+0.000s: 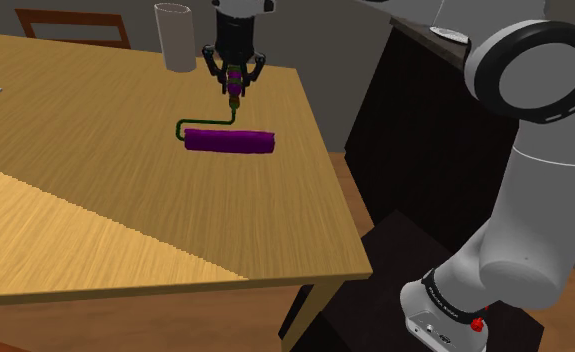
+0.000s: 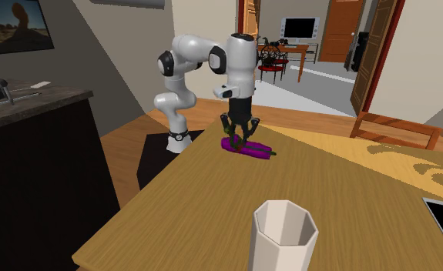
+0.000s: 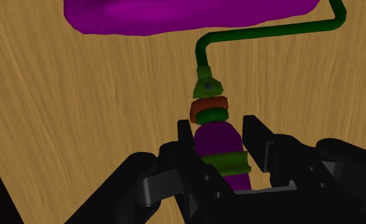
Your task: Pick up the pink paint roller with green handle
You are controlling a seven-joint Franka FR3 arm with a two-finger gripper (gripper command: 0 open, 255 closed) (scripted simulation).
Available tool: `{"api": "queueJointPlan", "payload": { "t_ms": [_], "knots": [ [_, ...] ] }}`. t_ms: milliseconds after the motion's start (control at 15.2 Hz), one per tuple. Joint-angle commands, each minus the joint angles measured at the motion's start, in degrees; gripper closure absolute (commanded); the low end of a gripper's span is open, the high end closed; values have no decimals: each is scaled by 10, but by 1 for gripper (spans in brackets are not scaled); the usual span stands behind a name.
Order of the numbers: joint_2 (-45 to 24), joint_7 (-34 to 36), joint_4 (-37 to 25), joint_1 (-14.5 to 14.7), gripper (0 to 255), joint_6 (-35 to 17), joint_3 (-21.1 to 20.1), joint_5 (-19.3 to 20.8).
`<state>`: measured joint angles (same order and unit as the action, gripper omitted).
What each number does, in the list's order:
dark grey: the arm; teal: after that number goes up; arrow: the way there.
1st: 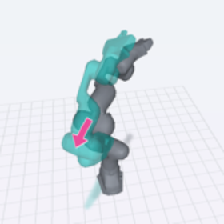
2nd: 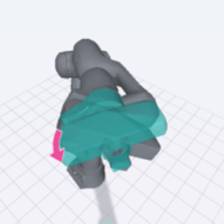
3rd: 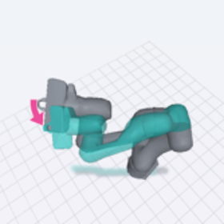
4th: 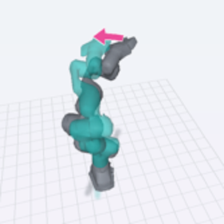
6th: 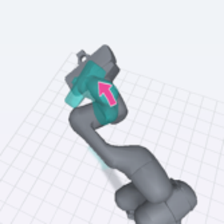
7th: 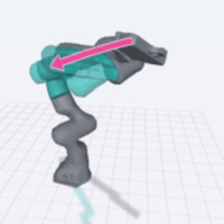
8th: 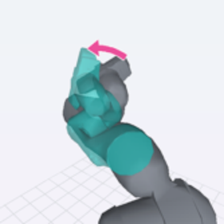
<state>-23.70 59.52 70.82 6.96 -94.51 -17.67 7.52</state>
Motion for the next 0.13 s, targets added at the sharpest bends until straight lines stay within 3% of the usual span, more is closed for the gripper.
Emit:
{"api": "queueJointPlan", "payload": {
  "t_ms": [0, 66],
  "knots": [
    [-1, 0, -10, 1, 255, 9, 0, 0],
    [-1, 0, -10, 1, 255, 9, 0, 0]
  ]
}}
